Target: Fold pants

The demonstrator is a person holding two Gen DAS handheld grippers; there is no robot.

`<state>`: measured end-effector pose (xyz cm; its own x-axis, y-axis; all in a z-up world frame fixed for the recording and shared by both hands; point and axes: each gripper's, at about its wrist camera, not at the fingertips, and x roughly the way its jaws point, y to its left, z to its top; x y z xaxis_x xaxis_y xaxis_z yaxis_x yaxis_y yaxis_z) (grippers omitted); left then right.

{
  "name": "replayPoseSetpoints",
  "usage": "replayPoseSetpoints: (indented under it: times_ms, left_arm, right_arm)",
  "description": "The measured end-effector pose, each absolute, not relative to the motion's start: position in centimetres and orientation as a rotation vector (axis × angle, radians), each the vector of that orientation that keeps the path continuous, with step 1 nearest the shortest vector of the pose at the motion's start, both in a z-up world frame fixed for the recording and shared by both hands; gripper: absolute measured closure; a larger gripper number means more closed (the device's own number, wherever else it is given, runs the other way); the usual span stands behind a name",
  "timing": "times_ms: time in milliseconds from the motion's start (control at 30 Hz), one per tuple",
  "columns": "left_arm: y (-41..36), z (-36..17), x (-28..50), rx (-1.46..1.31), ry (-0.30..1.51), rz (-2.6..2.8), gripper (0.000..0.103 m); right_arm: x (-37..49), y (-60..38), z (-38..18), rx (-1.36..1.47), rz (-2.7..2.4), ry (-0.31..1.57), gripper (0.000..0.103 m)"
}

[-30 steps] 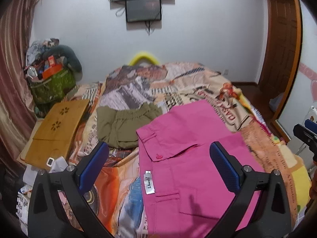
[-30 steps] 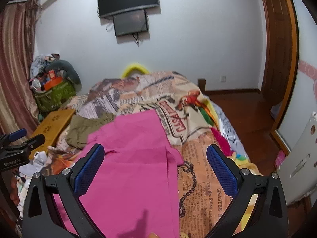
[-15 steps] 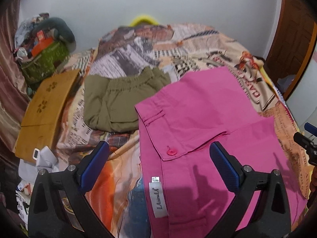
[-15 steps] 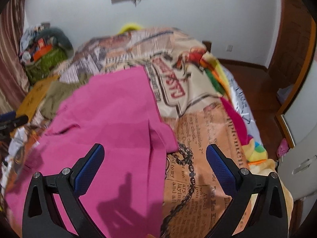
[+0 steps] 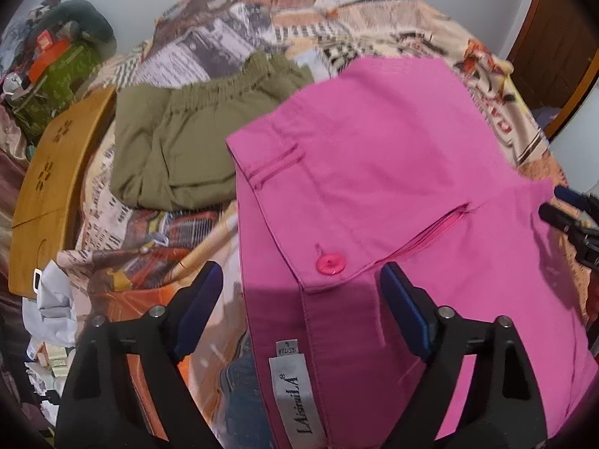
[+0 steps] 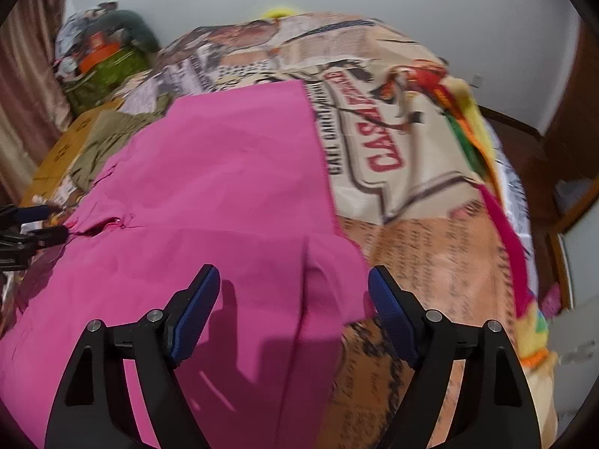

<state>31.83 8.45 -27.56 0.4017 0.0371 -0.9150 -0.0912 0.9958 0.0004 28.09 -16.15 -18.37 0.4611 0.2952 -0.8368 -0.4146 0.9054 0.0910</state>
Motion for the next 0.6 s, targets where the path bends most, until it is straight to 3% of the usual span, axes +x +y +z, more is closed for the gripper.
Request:
replayPoseSetpoints:
  times_ms: [133,333,467,600]
  left_arm:
    - [8.7,-28.5,31.9,-0.088,1.182,0.061,0.022]
    - [9.2,-28.6,31.9,-0.162,1.208,-0.002,0.035]
    - [9.7,-28.7,31.8,-0.223,1.22,-0.039,0.043]
    - [9.2,-28.7,31.4,-0.17,1.208,-0.028,0.051]
  right_arm:
    - [28.7,-15.4,-19.6,-0.171,0.471,1.026,0.042]
    - [29.5,-15.9,-21.3,-0.104,0.536,1.108,0.07]
    - [29.2,-16.0,-21.4,-0.079,0.549,1.111,0.083]
    - [29.0,-15.9,-21.7,-0.066,0.548,1.118,0.089]
